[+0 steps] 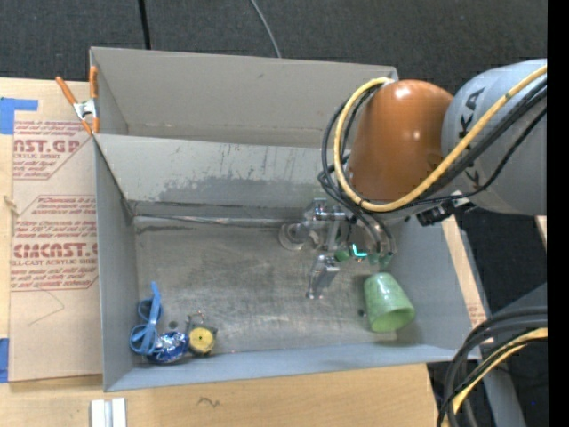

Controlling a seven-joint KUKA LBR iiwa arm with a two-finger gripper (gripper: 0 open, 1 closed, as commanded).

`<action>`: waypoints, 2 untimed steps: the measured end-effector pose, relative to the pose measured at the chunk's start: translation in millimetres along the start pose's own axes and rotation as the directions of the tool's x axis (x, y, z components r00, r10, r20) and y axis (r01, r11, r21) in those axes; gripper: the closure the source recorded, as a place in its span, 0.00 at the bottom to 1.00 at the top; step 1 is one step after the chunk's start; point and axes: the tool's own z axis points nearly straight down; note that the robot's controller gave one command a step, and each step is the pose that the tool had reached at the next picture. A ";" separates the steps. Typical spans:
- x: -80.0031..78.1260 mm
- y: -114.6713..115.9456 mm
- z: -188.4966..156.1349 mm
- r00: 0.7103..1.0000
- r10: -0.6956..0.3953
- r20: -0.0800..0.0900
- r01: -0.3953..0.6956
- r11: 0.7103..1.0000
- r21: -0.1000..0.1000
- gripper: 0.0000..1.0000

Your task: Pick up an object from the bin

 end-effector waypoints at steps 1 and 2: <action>49.6 44.3 85.2 0.994 -0.108 -0.005 0.108 0.994 -0.001 0.00; 47.0 -15.6 100.6 0.907 -0.422 0.004 0.422 0.907 0.003 0.00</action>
Offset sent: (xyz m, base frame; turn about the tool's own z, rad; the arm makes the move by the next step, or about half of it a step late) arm -0.0464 0.0415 -0.0803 -0.1035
